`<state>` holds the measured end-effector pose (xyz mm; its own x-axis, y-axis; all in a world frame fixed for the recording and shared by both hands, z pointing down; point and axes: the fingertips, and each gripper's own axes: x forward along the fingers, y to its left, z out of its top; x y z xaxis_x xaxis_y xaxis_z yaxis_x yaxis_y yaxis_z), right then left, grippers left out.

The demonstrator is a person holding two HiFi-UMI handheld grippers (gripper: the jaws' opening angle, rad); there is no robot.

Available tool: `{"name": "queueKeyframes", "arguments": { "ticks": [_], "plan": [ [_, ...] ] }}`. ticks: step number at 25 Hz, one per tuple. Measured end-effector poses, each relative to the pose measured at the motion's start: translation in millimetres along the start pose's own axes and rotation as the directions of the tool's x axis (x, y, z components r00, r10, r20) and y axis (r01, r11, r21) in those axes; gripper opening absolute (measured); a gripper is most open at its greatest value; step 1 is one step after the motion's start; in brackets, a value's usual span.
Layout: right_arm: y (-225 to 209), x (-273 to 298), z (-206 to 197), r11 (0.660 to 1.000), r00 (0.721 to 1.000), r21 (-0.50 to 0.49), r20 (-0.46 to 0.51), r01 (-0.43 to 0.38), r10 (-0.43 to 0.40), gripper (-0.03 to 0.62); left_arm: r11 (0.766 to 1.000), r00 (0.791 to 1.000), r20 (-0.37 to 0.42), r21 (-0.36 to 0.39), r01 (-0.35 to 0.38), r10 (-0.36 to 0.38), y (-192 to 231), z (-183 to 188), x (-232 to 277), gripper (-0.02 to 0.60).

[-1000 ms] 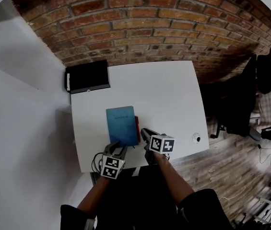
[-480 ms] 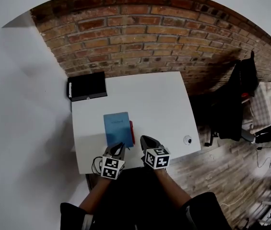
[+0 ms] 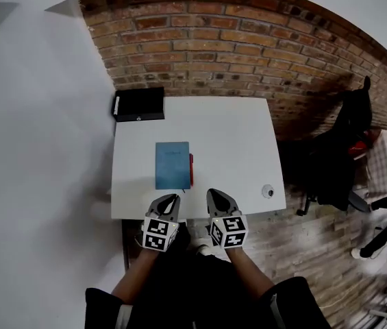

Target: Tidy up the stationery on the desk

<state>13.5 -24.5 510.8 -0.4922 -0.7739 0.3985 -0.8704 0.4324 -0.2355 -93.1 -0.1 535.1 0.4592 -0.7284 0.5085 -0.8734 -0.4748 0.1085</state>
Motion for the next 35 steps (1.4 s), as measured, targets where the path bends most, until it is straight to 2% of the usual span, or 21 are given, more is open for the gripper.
{"name": "queueKeyframes", "arguments": {
  "ticks": [8, 13, 25, 35],
  "plan": [
    [21, -91, 17, 0.992, 0.991, -0.127, 0.131, -0.018, 0.035, 0.023, 0.997, 0.994, 0.074, 0.002, -0.078, 0.077, -55, 1, -67, 0.032],
    [36, -133, 25, 0.991, 0.976, -0.119, 0.199, -0.063, 0.086, 0.023, 0.996, 0.991, 0.099, 0.017, -0.087, 0.085, -85, 3, -95, 0.032],
    [35, -163, 4, 0.989, 0.982, -0.14, 0.177, -0.043, 0.068, 0.021, 0.993, 0.984, 0.137, 0.006, -0.118, 0.116, -114, -7, -109, 0.032],
    [23, -171, 1, 0.99, 0.984, -0.134, 0.168, -0.04, 0.063, 0.021, 0.993, 0.985, 0.126, 0.003, -0.117, 0.116, -126, -8, -103, 0.032]
  ]
}}
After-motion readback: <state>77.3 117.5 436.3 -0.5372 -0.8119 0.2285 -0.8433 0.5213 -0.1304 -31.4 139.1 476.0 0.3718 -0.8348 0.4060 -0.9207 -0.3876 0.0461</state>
